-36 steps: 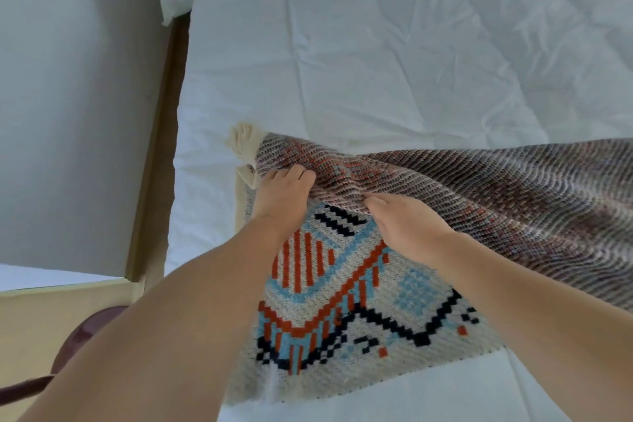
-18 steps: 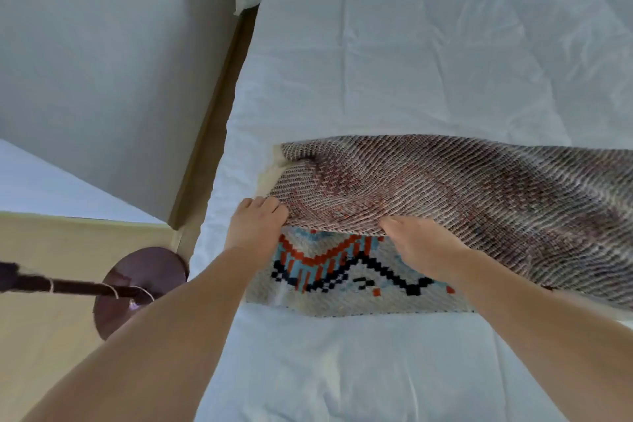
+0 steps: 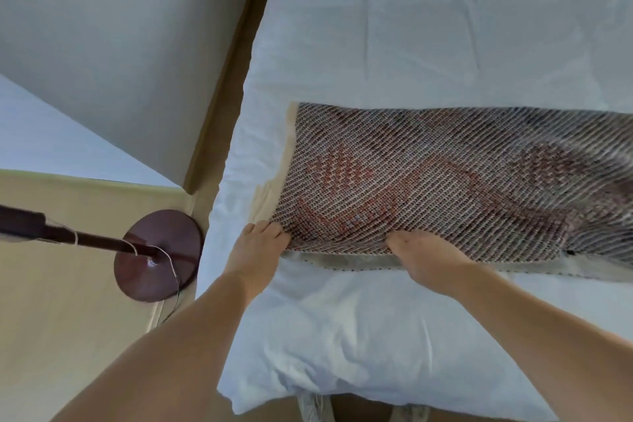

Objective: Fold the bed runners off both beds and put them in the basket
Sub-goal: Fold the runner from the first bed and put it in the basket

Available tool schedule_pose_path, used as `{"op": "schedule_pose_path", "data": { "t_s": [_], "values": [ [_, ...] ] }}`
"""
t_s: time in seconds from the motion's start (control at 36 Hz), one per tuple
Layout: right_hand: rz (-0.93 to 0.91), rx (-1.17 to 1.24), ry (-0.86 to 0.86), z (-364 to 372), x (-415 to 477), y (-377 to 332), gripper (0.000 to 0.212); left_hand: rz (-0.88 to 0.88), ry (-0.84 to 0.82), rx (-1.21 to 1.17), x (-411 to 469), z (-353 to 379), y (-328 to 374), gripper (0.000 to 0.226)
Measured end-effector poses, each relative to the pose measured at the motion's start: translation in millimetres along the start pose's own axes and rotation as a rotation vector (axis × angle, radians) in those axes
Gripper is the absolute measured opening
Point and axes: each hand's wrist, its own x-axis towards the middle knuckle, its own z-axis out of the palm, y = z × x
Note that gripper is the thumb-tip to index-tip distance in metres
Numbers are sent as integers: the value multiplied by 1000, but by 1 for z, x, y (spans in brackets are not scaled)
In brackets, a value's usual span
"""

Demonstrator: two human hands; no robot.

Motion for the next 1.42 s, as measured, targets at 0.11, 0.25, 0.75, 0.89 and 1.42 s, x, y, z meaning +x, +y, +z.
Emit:
{"op": "schedule_pose_path", "data": {
  "t_s": [0.11,0.25,0.75,0.89,1.42],
  "values": [
    [-9,-141,-15,16,1,-8,48,-45,-112,-44,-7,17,0,46],
    [125,-202,-41,25,-2,-9,60,-34,-104,-21,-1,20,18,64],
    [524,-212,149,44,-96,149,58,273,-184,121,83,11,213,77],
    [640,-197,217,54,-127,207,66,268,-168,107,105,8,281,72],
    [273,-67,-20,87,-188,279,64,190,-418,-33,123,-12,359,85]
  ]
}}
